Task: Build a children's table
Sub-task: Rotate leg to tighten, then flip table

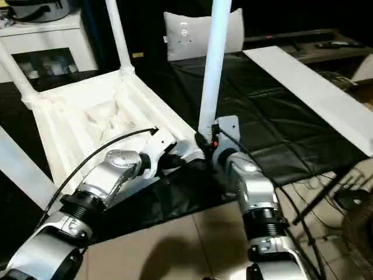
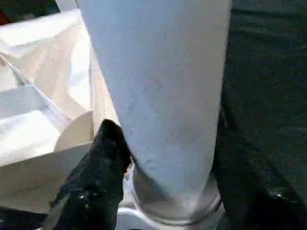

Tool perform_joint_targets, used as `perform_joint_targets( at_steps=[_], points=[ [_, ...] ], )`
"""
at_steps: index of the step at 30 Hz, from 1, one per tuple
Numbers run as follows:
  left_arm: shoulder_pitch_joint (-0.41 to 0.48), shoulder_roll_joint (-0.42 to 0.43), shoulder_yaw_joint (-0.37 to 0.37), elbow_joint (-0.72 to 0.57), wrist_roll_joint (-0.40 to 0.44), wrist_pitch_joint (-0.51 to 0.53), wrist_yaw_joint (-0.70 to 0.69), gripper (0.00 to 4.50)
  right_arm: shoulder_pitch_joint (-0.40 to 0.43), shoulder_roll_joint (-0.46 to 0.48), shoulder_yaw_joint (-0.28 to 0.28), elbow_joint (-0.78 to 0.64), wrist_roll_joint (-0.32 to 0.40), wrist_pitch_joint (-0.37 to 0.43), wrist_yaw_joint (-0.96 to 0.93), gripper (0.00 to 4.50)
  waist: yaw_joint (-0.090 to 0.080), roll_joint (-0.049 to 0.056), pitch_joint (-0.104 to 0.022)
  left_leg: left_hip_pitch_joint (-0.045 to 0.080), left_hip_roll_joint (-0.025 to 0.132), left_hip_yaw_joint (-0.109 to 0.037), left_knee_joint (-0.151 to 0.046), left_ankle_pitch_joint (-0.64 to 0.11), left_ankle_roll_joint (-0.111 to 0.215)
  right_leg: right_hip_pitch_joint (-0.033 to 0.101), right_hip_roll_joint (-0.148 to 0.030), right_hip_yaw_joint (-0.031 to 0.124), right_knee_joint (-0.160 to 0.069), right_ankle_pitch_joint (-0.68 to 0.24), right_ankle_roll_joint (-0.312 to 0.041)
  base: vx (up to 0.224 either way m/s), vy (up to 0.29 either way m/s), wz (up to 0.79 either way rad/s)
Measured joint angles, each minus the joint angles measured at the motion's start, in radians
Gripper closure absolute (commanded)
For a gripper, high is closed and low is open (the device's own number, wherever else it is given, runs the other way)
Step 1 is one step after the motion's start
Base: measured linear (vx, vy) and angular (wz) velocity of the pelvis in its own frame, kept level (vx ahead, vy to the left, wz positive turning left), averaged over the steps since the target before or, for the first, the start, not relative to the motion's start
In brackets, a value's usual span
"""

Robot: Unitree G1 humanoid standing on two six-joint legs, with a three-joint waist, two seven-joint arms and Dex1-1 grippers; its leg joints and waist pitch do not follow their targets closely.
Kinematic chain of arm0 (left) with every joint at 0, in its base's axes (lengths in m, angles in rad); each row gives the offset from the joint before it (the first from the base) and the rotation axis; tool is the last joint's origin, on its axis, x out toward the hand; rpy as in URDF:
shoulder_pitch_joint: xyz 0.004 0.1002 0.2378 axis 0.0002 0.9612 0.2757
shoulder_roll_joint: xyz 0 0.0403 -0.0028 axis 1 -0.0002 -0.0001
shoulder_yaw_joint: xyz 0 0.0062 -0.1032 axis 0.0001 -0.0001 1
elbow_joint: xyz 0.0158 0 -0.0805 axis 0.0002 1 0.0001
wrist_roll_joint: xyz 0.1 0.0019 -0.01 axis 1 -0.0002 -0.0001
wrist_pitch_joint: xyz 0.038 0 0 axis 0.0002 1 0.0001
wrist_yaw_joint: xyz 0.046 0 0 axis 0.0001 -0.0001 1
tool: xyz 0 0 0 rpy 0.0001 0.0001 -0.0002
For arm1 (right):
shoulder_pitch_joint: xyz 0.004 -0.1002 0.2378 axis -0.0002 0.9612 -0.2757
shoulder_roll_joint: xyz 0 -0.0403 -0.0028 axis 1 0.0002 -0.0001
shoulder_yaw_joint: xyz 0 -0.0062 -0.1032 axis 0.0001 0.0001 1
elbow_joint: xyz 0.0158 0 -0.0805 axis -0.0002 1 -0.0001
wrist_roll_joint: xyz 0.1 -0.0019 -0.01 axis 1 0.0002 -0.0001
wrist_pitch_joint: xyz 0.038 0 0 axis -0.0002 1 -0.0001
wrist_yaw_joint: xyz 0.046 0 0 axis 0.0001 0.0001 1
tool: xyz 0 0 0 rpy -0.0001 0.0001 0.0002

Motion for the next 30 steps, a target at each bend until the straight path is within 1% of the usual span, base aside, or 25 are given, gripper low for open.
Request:
perform_joint_targets(
  at_steps=[1, 3, 5, 6, 9, 10, 11, 13, 15, 16, 19, 20, 21, 23, 24, 25, 26, 29, 30],
  points=[
    [0.0, 0.006, -0.007, 0.0, 0.003, -0.02, -0.008, 4.5, 0.0, 0.0, -0.001, -0.002, -0.001, -0.005, 0.001, 1.48, 0.004, 0.0, 0.0, -0.001, 0.0, 0.0, -0.001, 0.001, 0.002, -0.002, 0.0, 0.001, 0.002, -0.002, 0.0, 0.0, 0.0, 0.0],
    [0.002, 0.02, -0.023, 0.0, 0.011, -0.055, -0.022, 4.5, 0.011, -0.002, -0.003, -0.02, -0.001, -0.006, 0.022, 1.4, 0.009, 0.0, 0.0, -0.003, 0.0, -0.001, -0.001, 0.001, 0.002, -0.005, 0.0, 0.001, 0.005, -0.003, -0.001, 0.0, 0.0, 0.0],
    [0.002, 0.048, -0.039, 0.002, 0.02, -0.098, -0.045, 4.5, 0.044, -0.022, 0.001, -0.063, -0.005, -0.011, 0.058, 1.19, 0.023, 0.0, 0.0, -0.006, 0.0, -0.001, 0.002, 0.001, 0.002, -0.012, -0.001, 0.003, 0.017, -0.006, -0.006, 0.0, 0.0, 0.0],
    [0.003, 0.058, -0.042, 0.004, 0.022, -0.113, -0.057, 4.5, 0.055, -0.028, 0.007, -0.072, -0.006, -0.015, 0.071, 1.02, 0.031, 0.0, 0.0, -0.007, 0.0, 0.001, 0.002, 0.001, 0.002, -0.014, -0.001, 0.003, 0.019, -0.007, -0.007, 0.0, 0.0, 0.0],
    [0.002, 0.091, -0.054, 0.023, 0.037, -0.179, -0.098, 4.5, 0.101, -0.054, 0.027, -0.121, -0.013, -0.026, 0.119, 0.96, 0.046, 0.0, 0.001, -0.006, 0.001, 0.005, 0.002, 0.003, -0.001, -0.015, 0.0, 0.003, 0.019, -0.008, -0.005, 0.0, 0.0, 0.0],
    [0.002, 0.102, -0.06, 0.03, 0.04, -0.205, -0.114, 4.5, 0.118, -0.063, 0.031, -0.142, -0.007, -0.027, 0.135, 0.73, 0.049, 0.0, 0.001, -0.006, 0.001, 0.005, 0.002, 0.003, -0.002, -0.015, 0.0, 0.003, 0.019, -0.007, -0.005, 0.0, 0.0, 0.0],
    [0.002, 0.126, -0.071, 0.041, 0.04, -0.251, -0.147, 4.5, 0.144, -0.082, 0.036, -0.171, 0.012, -0.027, 0.167, 0.6, 0.056, 0.0, 0.001, -0.005, 0.001, 0.005, 0.003, 0.003, -0.002, -0.014, 0.0, 0.003, 0.019, -0.007, -0.005, 0.0, 0.0, 0.0],
    [0.001, 0.171, -0.077, 0.067, 0.044, -0.322, -0.185, 4.5, 0.184, -0.122, 0.035, -0.217, 0.051, -0.027, 0.231, 0.53, 0.062, -0.001, 0.001, -0.003, 0.001, 0.005, 0.004, 0.002, -0.004, -0.014, 0.0, 0.004, 0.019, -0.006, -0.005, 0.0, 0.0, 0.0],
    [-0.016, 0.193, -0.078, 0.101, 0.061, -0.365, -0.18, 4.5, 0.204, -0.144, 0.032, -0.252, 0.082, -0.027, 0.278, 0.3, 0.064, -0.002, 0.002, -0.002, 0.001, 0.005, 0.006, 0.001, -0.007, -0.013, 0.0, 0.004, 0.019, -0.005, -0.004, 0.0, 0.0, 0.0],
    [-0.033, 0.201, -0.078, 0.129, 0.072, -0.384, -0.176, 4.23, 0.209, -0.154, 0.035, -0.277, 0.101, -0.027, 0.31, 0.15, 0.063, -0.002, 0.002, -0.002, 0.001, 0.005, 0.007, 0.001, -0.007, -0.013, 0.0, 0.005, 0.019, -0.005, -0.004, 0.0, 0.0, 0.0],
    [-0.044, 0.212, -0.077, 0.152, 0.079, -0.422, -0.176, 3.81, 0.21, -0.167, 0.035, -0.334, 0.104, -0.042, 0.36, 0.04, 0.059, -0.002, 0.002, -0.006, 0.001, 0.005, 0.007, 0.0, -0.007, -0.013, 0.0, 0.006, 0.019, -0.004, -0.003, 0.0, 0.0, 0.0],
    [-0.05, 0.212, -0.074, 0.151, 0.075, -0.437, -0.18, 3.81, 0.21, -0.172, 0.035, -0.343, 0.104, -0.044, 0.369, 0.01, 0.06, -0.003, 0.002, -0.006, 0.001, 0.005, 0.006, 0.0, -0.007, -0.013, 0.0, 0.006, 0.018, -0.004, -0.003, 0.0, 0.0, 0.0],
    [-0.058, 0.213, -0.071, 0.151, 0.067, -0.45, -0.182, 3.71, 0.21, -0.174, 0.035, -0.347, 0.105, -0.044, 0.375, 0.0, 0.062, -0.003, 0.002, -0.006, 0.001, 0.005, 0.006, 0.0, -0.007, -0.013, 0.0, 0.006, 0.019, -0.004, -0.003, 0.0, 0.0, 0.0],
    [-0.061, 0.217, -0.039, 0.113, 0.039, -0.459, -0.202, 3.57, 0.21, -0.173, 0.049, -0.349, 0.103, -0.047, 0.379, 0.0, 0.061, -0.003, 0.002, -0.005, 0.001, 0.005, 0.006, 0.0, -0.007, -0.013, 0.0, 0.006, 0.019, -0.004, -0.003, 0.0, 0.0, 0.0],
    [-0.061, 0.22, -0.029, 0.092, 0.022, -0.459, -0.215, 3.37, 0.211, -0.173, 0.055, -0.349, 0.102, -0.05, 0.378, 0.0, 0.062, -0.003, 0.002, -0.005, 0.001, 0.005, 0.006, 0.0, -0.007, -0.013, 0.0, 0.006, 0.019, -0.004, -0.003, 0.0, 0.0, 0.0],
    [-0.056, 0.222, -0.017, 0.063, 0.003, -0.454, -0.226, 3.37, 0.211, -0.171, 0.057, -0.349, 0.102, -0.059, 0.375, 0.0, 0.062, -0.003, 0.002, -0.005, 0.001, 0.006, 0.006, 0.0, -0.007, -0.012, -0.001, 0.006, 0.019, -0.004, -0.003, 0.0, 0.0, 0.0],
    [-0.049, 0.222, -0.01, 0.044, -0.011, -0.443, -0.229, 3.21, 0.21, -0.171, 0.058, -0.349, 0.101, -0.063, 0.369, 0.0, 0.062, -0.003, 0.002, -0.004, 0.001, 0.006, 0.006, 0.0, -0.007, -0.012, -0.001, 0.006, 0.019, -0.004, -0.003, 0.0, 0.0, 0.0],
    [0.014, 0.219, 0.025, -0.037, -0.062, -0.374, -0.215, 3.08, 0.202, -0.158, 0.055, -0.348, 0.1, -0.077, 0.339, 0.0, 0.06, -0.003, 0.002, -0.003, 0.001, 0.007, 0.006, 0.0, -0.007, -0.012, -0.001, 0.007, 0.019, -0.004, -0.003, 0.0, 0.0, 0.0],
    [0.028, 0.215, 0.035, -0.047, -0.07, -0.356, -0.208, 2.87, 0.2, -0.152, 0.053, -0.348, 0.1, -0.077, 0.334, 0.0, 0.06, -0.003, 0.002, -0.003, 0.001, 0.007, 0.006, 0.0, -0.007, -0.012, -0.001, 0.007, 0.019, -0.004, -0.003, 0.0, 0.0, 0.0]
  ],
)
